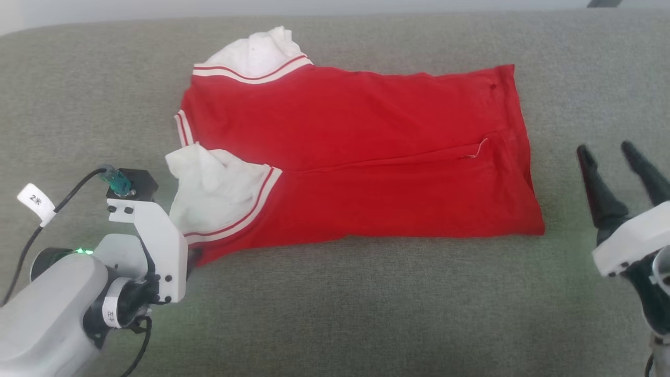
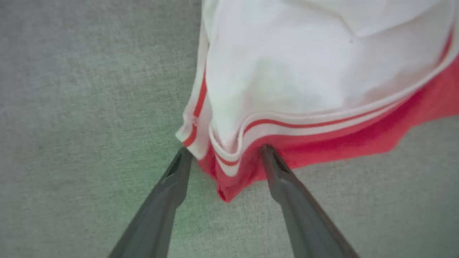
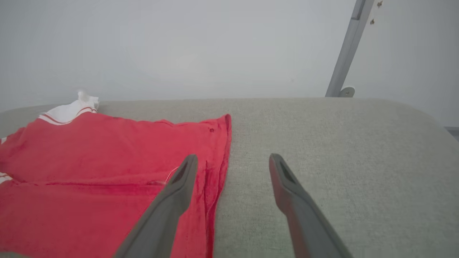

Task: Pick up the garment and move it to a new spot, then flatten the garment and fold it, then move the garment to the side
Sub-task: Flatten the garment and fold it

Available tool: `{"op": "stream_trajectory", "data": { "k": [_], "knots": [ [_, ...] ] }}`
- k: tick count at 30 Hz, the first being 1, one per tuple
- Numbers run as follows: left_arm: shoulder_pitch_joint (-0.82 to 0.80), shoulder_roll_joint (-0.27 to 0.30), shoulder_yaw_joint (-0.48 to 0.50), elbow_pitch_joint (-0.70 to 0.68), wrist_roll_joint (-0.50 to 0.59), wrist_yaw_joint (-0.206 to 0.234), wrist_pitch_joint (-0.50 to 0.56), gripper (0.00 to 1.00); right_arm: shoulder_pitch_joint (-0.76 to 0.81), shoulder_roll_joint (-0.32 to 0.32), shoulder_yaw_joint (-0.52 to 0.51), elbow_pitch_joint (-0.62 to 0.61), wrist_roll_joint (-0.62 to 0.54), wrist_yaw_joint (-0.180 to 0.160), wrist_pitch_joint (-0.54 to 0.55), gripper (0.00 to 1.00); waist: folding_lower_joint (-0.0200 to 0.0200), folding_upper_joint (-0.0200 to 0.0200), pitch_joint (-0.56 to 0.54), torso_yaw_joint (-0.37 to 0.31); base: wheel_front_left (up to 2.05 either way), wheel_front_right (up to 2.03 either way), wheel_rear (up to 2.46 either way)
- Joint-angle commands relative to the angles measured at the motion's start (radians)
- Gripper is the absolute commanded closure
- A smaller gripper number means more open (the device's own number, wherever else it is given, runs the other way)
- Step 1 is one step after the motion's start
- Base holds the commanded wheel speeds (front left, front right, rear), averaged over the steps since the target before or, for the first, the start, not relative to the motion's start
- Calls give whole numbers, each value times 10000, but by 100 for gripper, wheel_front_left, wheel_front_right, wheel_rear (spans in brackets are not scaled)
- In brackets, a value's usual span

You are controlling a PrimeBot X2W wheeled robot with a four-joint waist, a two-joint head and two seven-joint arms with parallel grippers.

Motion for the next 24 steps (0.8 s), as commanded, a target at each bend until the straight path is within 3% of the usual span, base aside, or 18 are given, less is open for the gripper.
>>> {"op": "stream_trajectory", "data": {
  "k": [1,3,4,5,16,24],
  "knots": [
    [5,-130,19,305,-135,-73,-63,0,174,81,18,-96,5,-8,177,0,0,0,98,-81,0,0,0],
    [-94,-337,41,747,-193,-203,-189,0,306,131,106,-95,153,-8,502,0,0,0,162,-102,0,0,0],
    [-113,-413,21,951,-281,-349,-153,29,345,132,145,-74,190,-8,669,0,0,0,197,-112,0,0,0],
    [-133,-459,1,1162,-318,-444,-95,100,349,89,215,-58,213,-8,844,0,0,0,233,-122,0,0,0],
    [-802,-1045,-183,1934,-248,-1099,-102,100,-5,-153,600,702,986,-8,3478,0,0,0,545,323,0,0,0],
    [-1090,-1453,-292,2089,-161,-1426,-325,100,-487,-152,766,1886,589,-8,5796,0,0,0,738,736,0,0,0]
  ]
}}
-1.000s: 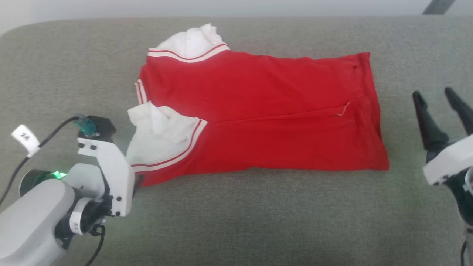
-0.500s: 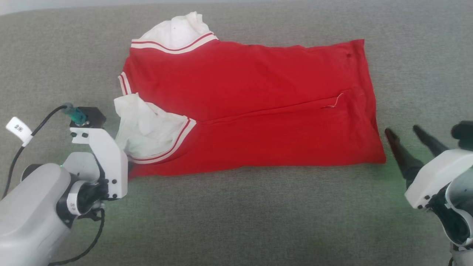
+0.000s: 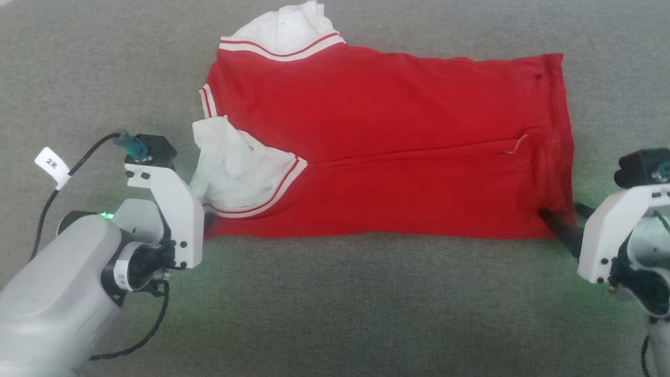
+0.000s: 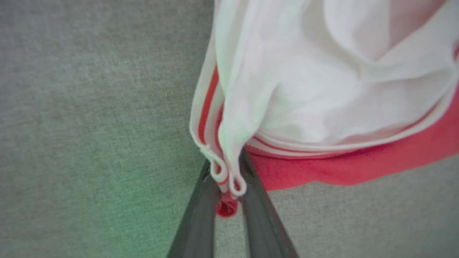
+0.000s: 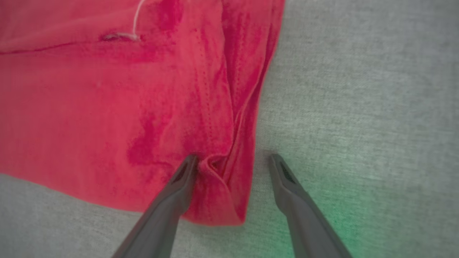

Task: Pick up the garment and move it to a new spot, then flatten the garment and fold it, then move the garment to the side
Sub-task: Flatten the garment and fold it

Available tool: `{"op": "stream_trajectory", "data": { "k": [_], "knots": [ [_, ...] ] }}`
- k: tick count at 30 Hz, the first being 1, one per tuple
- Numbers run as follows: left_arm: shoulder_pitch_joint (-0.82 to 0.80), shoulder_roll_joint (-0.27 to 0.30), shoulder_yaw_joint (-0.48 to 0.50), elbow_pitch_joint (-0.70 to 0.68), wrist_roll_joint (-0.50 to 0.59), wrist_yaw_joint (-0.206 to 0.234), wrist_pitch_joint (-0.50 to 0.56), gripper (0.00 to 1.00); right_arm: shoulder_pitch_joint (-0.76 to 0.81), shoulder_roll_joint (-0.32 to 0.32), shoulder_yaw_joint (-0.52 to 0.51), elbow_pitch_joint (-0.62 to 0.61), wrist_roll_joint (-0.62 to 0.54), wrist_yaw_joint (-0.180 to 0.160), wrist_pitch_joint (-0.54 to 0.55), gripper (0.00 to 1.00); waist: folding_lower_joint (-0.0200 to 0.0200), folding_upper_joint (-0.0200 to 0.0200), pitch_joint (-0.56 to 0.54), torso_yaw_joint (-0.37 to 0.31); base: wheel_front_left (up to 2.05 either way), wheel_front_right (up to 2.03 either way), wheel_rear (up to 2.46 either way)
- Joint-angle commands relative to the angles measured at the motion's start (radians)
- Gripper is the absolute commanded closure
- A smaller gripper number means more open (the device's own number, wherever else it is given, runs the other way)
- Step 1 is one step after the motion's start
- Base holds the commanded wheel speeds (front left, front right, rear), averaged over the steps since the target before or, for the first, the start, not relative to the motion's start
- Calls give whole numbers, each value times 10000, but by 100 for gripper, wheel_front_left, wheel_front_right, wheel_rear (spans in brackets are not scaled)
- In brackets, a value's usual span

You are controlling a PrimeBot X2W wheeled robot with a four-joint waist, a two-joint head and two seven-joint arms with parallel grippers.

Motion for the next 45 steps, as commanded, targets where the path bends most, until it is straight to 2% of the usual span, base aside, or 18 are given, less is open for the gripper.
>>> {"op": "stream_trajectory", "data": {
  "k": [1,2,3,4,5,8,13,18,24,32,37,41,43,44,45],
  "knots": [
    [115,-302,-227,274,160,-51,-87,100,184,110,239,589,-237,-8,834,1,0,-1,38,96,0,0,0],
    [115,-302,-227,274,160,-51,-87,100,184,110,239,589,-237,-8,834,1,0,-1,38,96,0,0,0],
    [91,-333,-235,294,156,-68,-101,100,207,163,303,693,-227,-13,1226,27,0,-1,37,121,0,0,0],
    [83,-363,-224,318,126,-94,-122,100,241,134,379,717,-333,-11,1592,58,0,-1,32,146,0,0,0],
    [76,-383,-211,337,96,-113,-138,100,280,77,374,703,-440,-11,1908,100,0,-1,29,169,0,0,0],
    [39,-384,-206,360,72,-145,-147,100,324,30,285,414,-557,-14,2579,100,0,-1,8,211,0,0,0],
    [2,-190,-74,210,-82,-147,-7,100,19,92,-144,-334,-554,-13,3033,100,0,-1,-56,221,0,0,0],
    [59,238,107,-289,-172,101,227,100,-182,-7,-505,-947,-304,-13,3524,100,0,-1,-213,219,0,0,0],
    [517,1072,52,-1652,45,716,634,100,198,-387,-663,-1858,113,-13,4269,100,0,-1,-430,234,0,0,0],
    [1880,1983,42,-3842,-75,1878,859,100,1363,-513,-1150,-3111,647,-14,5162,100,0,-1,-494,273,0,0,0],
    [2554,1889,-29,-4259,-296,2210,683,100,1828,-226,-1340,-3225,575,-13,5068,100,0,-1,-416,264,0,0,0],
    [2658,1641,-95,-3815,-392,2107,549,100,1839,-56,-1222,-2679,352,-13,4591,100,0,-1,-386,219,0,0,0],
    [2536,1497,-159,-3562,-351,1952,508,72,1704,-50,-1138,-2236,288,-14,4307,100,0,-1,-383,202,0,0,0],
    [2483,1445,-153,-3439,-333,1869,447,28,1658,3,-1123,-2015,277,-14,4172,77,0,-1,-393,190,0,0,0],
    [2459,1449,-152,-3296,-322,1836,442,11,1613,11,-1064,-1845,251,-14,4055,60,0,-1,-408,177,0,0,0]
  ]
}}
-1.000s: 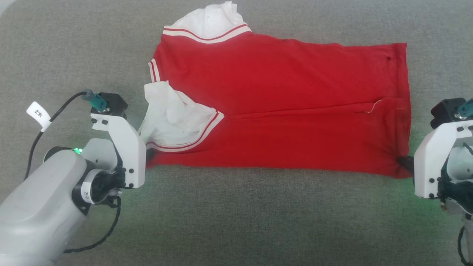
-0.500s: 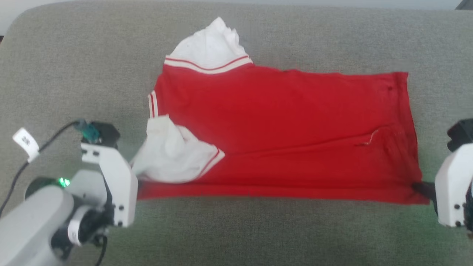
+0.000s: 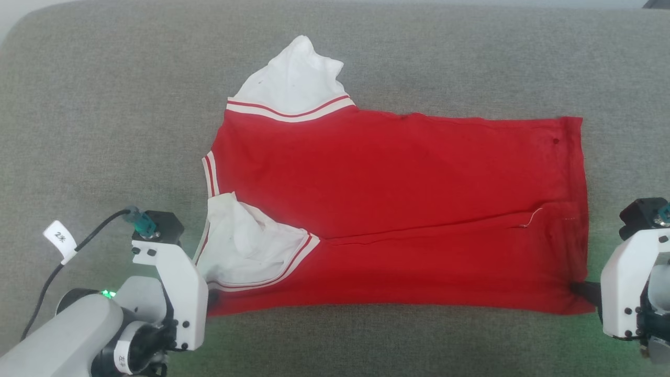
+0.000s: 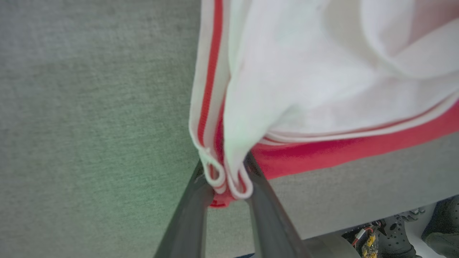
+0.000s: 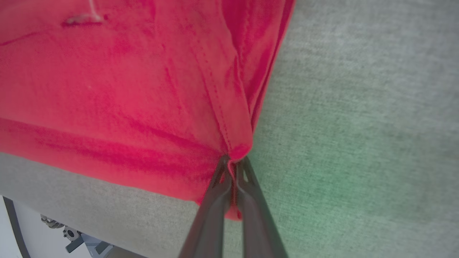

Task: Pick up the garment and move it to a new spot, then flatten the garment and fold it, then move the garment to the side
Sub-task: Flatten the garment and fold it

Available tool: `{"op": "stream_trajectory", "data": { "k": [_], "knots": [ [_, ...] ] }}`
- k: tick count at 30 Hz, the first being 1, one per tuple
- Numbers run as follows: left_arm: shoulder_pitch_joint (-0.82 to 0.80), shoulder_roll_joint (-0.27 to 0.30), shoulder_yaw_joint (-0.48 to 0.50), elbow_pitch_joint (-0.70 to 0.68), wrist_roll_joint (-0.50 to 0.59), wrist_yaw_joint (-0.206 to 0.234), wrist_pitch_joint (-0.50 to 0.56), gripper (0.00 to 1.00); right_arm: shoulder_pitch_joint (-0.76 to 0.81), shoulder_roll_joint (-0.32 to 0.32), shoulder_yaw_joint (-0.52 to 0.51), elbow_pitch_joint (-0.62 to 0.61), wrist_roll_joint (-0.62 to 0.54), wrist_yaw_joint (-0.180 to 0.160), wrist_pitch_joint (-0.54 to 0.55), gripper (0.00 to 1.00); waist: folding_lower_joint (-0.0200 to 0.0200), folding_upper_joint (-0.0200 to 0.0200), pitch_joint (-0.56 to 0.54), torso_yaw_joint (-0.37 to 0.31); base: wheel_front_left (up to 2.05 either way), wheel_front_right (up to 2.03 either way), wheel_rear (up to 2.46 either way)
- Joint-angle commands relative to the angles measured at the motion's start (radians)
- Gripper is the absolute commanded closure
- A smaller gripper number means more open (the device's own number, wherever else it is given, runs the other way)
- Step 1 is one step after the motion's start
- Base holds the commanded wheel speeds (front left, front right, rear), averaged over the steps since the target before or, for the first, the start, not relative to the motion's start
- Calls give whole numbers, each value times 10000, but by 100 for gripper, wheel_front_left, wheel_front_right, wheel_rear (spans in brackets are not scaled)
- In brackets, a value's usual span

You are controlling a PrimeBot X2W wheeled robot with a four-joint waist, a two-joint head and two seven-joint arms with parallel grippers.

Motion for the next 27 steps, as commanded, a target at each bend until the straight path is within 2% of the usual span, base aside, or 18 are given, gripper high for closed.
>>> {"op": "stream_trajectory", "data": {
  "k": [1,2,3,9,16,20,21,27],
  "knots": [
    [-32,31,-46,258,8,-29,28,5,-45,2,89,285,-80,-22,-163,40,0,-1,-31,-24,0,0,0],
    [-32,31,-46,258,8,-29,28,5,-45,2,89,285,-80,-22,-163,40,0,-1,-31,-24,0,0,0],
    [-85,78,-38,321,23,-35,48,0,-112,40,110,396,-16,-22,-282,1,0,-1,-62,-45,0,0,0],
    [-351,511,353,-53,-124,39,201,0,-233,4,19,427,132,-20,-791,0,0,-1,-350,-199,0,0,0],
    [-1166,1463,701,-891,169,38,776,0,-477,229,-133,-265,259,-19,-2107,0,0,-1,-495,-682,0,0,0],
    [-2026,1592,845,-659,383,-205,1049,0,-827,474,8,-477,202,-19,-3625,0,0,-1,-372,-1169,0,0,0],
    [-2550,1469,905,-339,520,-418,1093,0,-1048,573,172,-502,107,-19,-4537,0,0,-1,-267,-1454,0,0,0],
    [-4082,984,1010,1269,933,-1352,713,0,-1663,740,1071,-402,-429,-14,-7534,0,0,-1,174,-2420,0,0,0]
  ]
}}
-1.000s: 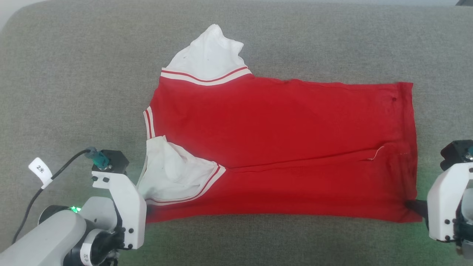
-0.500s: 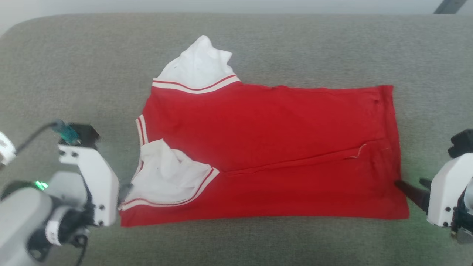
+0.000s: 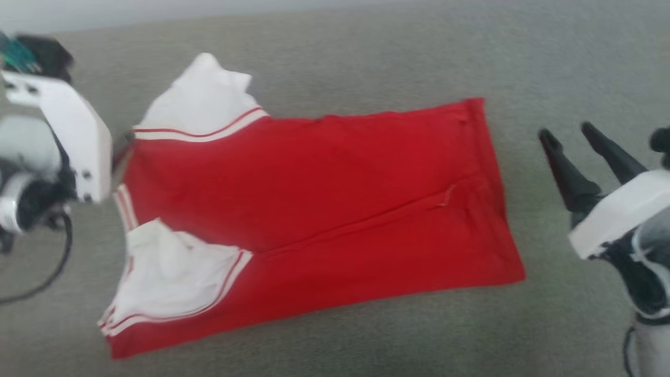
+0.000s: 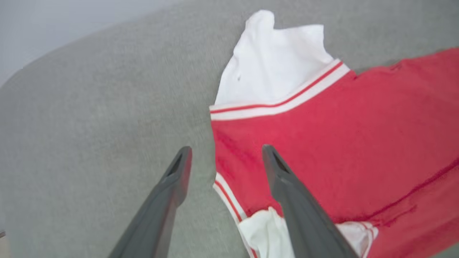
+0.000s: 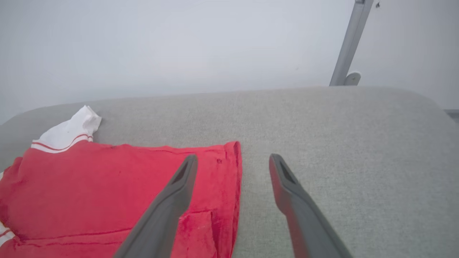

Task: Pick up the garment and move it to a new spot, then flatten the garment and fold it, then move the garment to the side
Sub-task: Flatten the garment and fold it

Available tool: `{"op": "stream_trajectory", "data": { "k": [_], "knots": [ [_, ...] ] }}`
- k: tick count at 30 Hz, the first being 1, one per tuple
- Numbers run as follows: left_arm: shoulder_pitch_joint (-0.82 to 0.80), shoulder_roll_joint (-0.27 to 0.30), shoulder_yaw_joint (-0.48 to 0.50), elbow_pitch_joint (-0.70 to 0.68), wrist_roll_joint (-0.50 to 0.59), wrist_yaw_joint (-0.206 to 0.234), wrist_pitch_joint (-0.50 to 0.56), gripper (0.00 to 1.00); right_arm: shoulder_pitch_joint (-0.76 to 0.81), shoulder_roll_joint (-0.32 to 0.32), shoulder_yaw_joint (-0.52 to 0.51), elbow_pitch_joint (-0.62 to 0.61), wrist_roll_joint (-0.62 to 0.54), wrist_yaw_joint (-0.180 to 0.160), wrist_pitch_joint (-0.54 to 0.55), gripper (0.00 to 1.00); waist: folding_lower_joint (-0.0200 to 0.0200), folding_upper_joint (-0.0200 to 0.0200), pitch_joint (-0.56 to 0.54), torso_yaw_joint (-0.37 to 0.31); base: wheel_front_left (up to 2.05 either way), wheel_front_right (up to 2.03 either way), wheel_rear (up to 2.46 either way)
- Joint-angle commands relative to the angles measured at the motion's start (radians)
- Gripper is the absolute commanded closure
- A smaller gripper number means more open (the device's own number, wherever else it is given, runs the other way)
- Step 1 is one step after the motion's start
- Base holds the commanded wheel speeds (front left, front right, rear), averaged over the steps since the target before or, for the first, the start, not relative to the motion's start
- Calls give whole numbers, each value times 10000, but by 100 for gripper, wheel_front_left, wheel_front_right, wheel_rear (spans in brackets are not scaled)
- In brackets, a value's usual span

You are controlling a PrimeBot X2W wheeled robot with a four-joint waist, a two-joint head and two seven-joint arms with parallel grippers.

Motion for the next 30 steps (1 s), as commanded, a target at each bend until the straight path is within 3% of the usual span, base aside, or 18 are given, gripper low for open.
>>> {"op": "stream_trajectory", "data": {
  "k": [1,5,10,21,25,26,30],
  "knots": [
    [-386,-162,55,503,121,-228,-138,0,-140,184,275,120,-8,-5,-614,0,0,0,386,-616,0,0,0],
    [-1357,-540,39,1754,414,-873,-496,0,-302,176,849,545,59,-5,-1738,0,0,0,731,-1107,0,0,0],
    [-2463,-1109,-227,3269,867,-1538,-708,0,-375,151,1345,1181,272,-5,-2383,0,0,0,1157,-1521,0,0,0],
    [-3917,-2124,-777,6214,1392,-2009,-502,0,-857,-24,2127,1834,827,-5,-2768,0,0,0,1830,-1823,0,0,0],
    [-4073,-2538,-894,7295,1316,-1861,-127,0,-1193,-220,2424,1957,1092,-5,-2620,0,0,0,2053,-1776,0,0,0],
    [-3994,-2684,-931,7514,1212,-1930,46,100,-1299,-263,2515,1992,1126,-5,-2565,0,0,0,2093,-1751,0,0,0],
    [-4200,-3093,-894,8124,1069,-1920,40,100,-1891,-221,2691,2265,1394,-5,-2134,0,0,0,2251,-1576,0,0,0]
  ]
}}
